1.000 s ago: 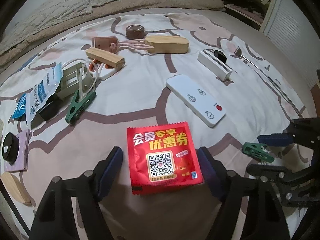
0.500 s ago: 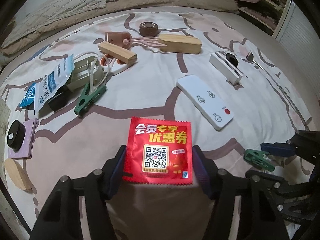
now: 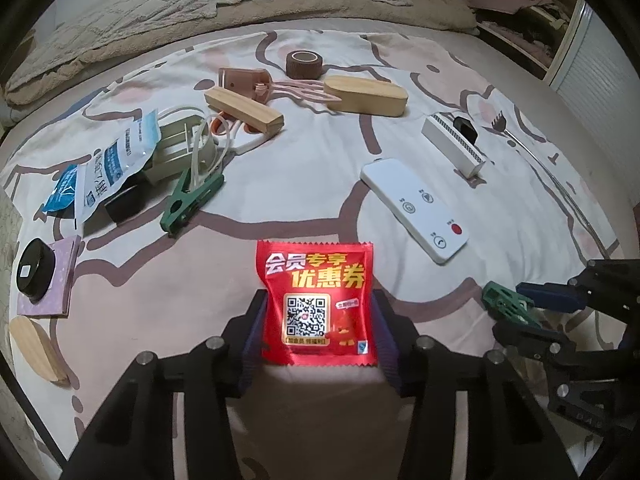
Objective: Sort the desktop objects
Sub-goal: 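Close the right tool on the green clothespin while the left tool grasps the red coupon packet, then lift the red packet and green clothespin and carry both toward the white box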
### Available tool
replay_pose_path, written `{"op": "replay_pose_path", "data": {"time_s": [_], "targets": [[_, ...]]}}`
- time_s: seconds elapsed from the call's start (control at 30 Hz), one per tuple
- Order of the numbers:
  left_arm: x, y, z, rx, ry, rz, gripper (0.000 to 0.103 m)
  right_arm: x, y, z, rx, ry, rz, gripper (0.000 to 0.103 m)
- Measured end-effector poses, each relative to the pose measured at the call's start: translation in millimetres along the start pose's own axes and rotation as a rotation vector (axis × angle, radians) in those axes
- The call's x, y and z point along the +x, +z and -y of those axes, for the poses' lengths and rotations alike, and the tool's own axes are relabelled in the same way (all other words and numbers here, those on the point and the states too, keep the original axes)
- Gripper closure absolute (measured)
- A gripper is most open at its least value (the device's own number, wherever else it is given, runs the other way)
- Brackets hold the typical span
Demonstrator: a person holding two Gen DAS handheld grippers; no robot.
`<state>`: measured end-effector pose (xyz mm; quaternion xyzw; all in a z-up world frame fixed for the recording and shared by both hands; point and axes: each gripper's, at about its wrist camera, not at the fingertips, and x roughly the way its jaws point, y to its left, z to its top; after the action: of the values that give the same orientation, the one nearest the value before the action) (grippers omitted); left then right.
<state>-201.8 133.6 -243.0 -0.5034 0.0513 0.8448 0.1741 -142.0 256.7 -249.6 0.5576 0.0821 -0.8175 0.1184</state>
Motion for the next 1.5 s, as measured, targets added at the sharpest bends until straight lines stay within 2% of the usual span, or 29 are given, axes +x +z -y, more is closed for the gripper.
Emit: {"op": "replay_pose_path", "data": {"time_s": [0.57,0.87,1.23,1.5], "targets": [[-10,-4,-8,-0.014,0.020,0.007,0.057,-6,7,-3,0.011,-0.004,0.015,0.072],[-22,-5,-5,0.012,0.037,0.033,0.057,-16,11,-6,0.013,-0.014,0.046,0.072],[-47,-4,-4,0.013,0.050,0.075,0.057,-38,19,-8,0.027,-0.014,0.107,0.072],[-70,-1,-5,-0.002,0.054,0.114,0.057,-64,26,-13,0.022,-0.001,0.184,0.072]]}}
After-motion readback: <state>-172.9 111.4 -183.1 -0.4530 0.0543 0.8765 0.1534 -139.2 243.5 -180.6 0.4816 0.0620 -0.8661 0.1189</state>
